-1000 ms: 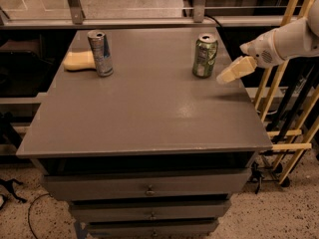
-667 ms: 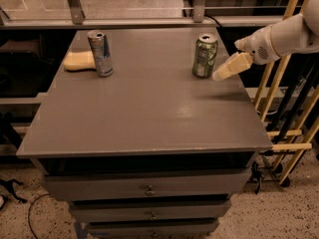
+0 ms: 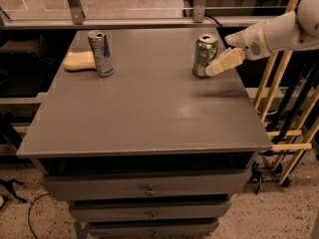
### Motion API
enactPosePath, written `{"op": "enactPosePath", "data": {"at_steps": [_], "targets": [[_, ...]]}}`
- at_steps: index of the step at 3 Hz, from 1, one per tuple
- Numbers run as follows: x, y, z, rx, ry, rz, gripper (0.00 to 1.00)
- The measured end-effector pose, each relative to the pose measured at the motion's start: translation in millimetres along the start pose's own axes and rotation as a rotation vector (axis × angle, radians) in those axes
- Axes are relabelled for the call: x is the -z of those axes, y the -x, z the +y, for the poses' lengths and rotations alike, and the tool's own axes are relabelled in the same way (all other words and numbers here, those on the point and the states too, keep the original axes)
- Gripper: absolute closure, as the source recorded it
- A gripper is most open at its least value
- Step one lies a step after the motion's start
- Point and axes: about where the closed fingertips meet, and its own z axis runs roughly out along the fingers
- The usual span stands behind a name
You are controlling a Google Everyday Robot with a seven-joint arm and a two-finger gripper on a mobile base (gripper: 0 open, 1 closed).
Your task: Pick green can
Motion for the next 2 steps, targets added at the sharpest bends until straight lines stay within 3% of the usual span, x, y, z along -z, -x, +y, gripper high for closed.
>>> {"op": "enactPosePath", "data": {"at_steps": [2], "targets": [[-17.3, 13.8, 4.5, 0.005, 0.073, -0.061, 0.0]]}}
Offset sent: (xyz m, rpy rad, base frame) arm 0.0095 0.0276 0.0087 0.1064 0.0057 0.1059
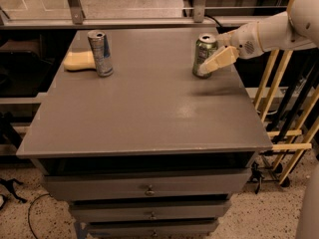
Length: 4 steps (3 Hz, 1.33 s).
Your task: Pick green can
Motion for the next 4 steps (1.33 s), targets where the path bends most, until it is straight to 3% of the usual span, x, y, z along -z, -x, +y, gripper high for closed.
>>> {"op": "enactPosePath", "data": {"at_steps": [1, 3, 4], "targets": [[-8, 4, 3, 0.007, 0.025, 0.007, 0.15], [-15, 4, 6, -0.016, 0.056, -0.002, 0.64], [0, 21, 10, 0.021, 0.043, -0.018, 0.87]]}}
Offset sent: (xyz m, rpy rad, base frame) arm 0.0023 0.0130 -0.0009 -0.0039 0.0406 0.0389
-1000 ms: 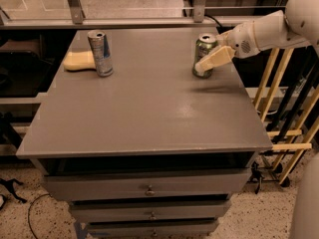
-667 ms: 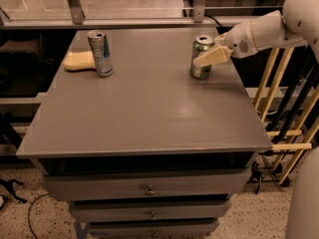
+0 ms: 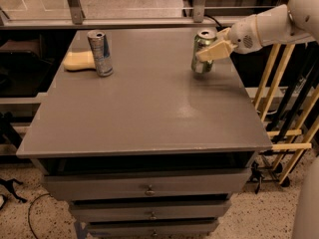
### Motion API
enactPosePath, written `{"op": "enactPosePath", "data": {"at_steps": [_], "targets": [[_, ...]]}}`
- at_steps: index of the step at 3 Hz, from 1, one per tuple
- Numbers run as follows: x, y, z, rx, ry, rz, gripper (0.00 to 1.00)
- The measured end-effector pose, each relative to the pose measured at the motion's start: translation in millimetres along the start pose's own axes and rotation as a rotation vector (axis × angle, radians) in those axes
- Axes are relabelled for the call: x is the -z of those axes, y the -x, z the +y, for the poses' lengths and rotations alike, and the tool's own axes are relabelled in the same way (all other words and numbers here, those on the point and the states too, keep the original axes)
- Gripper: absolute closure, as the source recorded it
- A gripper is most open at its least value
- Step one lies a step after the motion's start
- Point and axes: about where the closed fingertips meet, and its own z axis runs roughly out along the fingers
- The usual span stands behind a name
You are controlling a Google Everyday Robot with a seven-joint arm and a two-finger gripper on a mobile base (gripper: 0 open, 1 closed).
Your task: Pick green can
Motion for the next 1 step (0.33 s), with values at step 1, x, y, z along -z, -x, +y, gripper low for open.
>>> {"op": "enactPosePath", "data": {"at_steps": [1], "targets": [[18.7, 25.5, 11.8, 0.078, -0.015, 0.007, 1.0]]}}
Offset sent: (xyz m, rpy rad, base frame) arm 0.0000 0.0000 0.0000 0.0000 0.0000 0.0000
